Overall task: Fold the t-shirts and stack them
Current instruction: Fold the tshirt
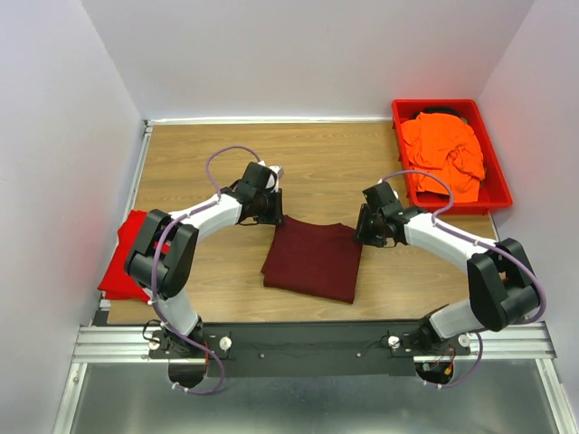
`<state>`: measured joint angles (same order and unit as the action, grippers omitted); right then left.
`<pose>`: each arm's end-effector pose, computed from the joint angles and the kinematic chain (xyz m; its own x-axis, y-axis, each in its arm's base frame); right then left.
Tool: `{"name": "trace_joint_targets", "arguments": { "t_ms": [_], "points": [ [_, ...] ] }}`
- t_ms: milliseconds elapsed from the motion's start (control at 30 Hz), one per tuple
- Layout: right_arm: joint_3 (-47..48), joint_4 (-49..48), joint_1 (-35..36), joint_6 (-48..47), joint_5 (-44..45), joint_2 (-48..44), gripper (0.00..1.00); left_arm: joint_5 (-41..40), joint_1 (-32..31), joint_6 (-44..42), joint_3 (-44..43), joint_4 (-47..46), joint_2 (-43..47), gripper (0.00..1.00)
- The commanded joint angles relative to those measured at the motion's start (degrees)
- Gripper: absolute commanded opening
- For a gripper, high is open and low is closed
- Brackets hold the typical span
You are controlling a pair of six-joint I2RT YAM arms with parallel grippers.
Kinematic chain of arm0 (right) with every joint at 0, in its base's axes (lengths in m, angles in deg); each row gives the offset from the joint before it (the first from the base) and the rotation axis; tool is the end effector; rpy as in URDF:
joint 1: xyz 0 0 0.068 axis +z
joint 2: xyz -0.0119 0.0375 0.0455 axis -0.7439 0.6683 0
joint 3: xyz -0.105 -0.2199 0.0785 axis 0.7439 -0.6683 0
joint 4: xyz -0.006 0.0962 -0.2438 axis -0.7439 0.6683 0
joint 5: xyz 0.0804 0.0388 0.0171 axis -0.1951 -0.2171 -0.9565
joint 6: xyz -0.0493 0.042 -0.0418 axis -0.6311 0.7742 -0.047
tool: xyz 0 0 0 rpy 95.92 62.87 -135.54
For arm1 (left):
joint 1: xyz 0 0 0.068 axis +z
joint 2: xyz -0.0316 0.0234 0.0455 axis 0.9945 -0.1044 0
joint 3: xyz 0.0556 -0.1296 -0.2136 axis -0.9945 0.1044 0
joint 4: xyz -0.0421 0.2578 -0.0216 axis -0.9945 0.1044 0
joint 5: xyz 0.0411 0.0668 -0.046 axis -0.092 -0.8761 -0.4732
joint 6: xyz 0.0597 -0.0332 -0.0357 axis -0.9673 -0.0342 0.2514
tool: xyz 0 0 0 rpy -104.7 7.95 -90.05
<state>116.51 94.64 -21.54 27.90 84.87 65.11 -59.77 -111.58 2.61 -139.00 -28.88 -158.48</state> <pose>0.2658 0.1273 0.1383 -0.8660 0.2563 -0.4294 0.1546 0.9538 0.2576 0.3214 -0.1853 0.1439 -0.8747 0.0167 -0.4844 0.2473 0.8749 -0.4163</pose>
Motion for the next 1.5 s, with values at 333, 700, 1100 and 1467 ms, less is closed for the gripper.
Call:
{"name": "trace_joint_targets", "arguments": {
  "t_ms": [333, 700, 1100, 1467],
  "points": [
    [3.1, -0.3, -0.2, 1.0, 1.3, 3.6, 0.30, 0.9, -0.5, -0.1, -1.9, 0.1, -0.8, 0.07],
    [2.3, 0.2, -0.2, 0.8, 5.2, -2.2, 0.01, -0.6, -0.3, -2.3, -4.9, 4.7, 1.9, 0.00],
    [5.8, -4.3, -6.2, -3.2, 8.3, 6.4, 0.00, 1.7, 6.7, -2.2, -11.8, 2.7, -9.8, 0.00],
    [12.6, -7.1, -8.5, -4.9, 4.9, 14.1, 0.40, 4.9, 8.3, 0.6, -16.4, -0.1, -11.7, 0.45]
  ]
}}
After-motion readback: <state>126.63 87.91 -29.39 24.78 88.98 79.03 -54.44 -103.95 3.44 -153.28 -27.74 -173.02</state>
